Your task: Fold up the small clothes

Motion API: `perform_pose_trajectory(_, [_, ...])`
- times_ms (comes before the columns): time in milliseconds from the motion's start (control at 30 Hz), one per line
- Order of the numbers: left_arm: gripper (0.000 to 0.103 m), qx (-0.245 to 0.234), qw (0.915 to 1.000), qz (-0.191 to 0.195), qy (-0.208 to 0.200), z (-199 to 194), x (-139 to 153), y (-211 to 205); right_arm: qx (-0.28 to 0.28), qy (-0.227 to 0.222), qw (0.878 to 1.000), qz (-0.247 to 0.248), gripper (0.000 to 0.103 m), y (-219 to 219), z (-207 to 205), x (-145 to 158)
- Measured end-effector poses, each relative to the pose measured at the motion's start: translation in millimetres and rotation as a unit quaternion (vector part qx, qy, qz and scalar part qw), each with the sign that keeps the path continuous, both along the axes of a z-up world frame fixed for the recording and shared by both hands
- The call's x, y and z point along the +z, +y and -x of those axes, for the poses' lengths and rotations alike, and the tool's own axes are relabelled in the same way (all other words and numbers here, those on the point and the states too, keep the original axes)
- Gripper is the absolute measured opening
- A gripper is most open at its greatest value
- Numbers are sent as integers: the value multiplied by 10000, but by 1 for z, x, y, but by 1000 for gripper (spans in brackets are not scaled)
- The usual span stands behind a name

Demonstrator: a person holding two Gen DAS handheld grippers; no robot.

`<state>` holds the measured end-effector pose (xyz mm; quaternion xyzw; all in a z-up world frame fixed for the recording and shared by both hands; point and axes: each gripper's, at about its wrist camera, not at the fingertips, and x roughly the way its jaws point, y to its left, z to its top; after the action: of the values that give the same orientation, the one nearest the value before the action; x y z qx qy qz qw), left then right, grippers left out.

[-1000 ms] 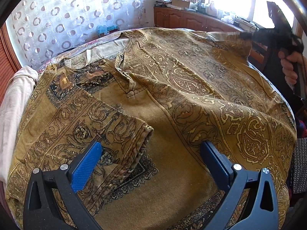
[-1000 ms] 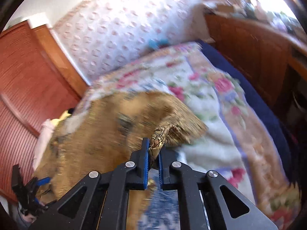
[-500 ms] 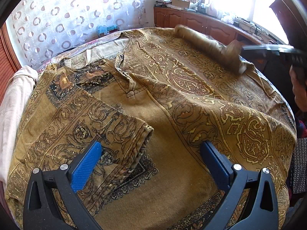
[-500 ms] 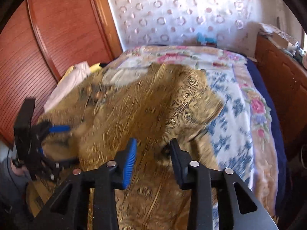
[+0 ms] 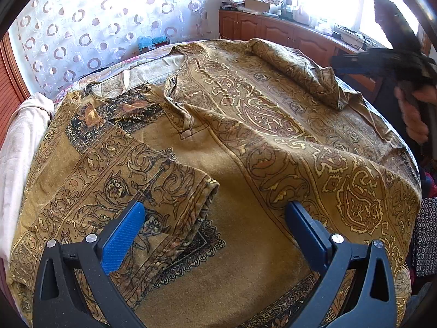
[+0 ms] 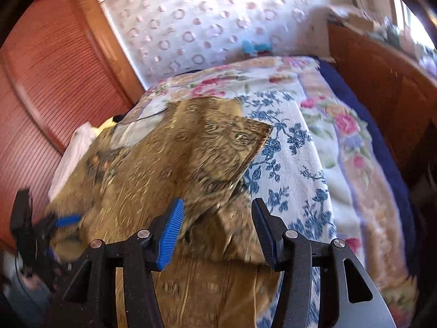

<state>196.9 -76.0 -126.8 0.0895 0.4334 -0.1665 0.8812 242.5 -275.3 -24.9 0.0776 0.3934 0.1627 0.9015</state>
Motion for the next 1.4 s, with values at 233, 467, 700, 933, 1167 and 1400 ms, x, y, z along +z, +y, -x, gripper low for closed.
perform_pose_trajectory(233, [103, 139, 9987, 446, -209, 19, 23, 24, -343, 269, 9989, -156, 35, 7, -46, -18])
perform_pose_trajectory(467, [103, 394, 9954, 617, -618, 40, 51, 52, 153, -374, 9991, 93, 5, 45, -41, 10])
perform_pose_trajectory(700, [103, 535, 9936, 824, -549, 41, 47, 65, 1081, -612, 9912, 455, 15, 99, -13, 26])
perform_pose_trajectory(933, [103, 593, 9935, 821, -512, 44, 41, 72, 1227, -606, 9875, 779, 44, 102, 7, 13])
perform_pose_trajectory(1167, [103, 764, 9922, 834, -527, 45, 40, 89, 958, -418, 9859, 1304, 44, 70, 21, -6])
perform_pose_trajectory(1400, [103, 1096, 9877, 868, -707, 43, 49, 118, 821, -415, 9891, 1147, 59, 57, 19, -15])
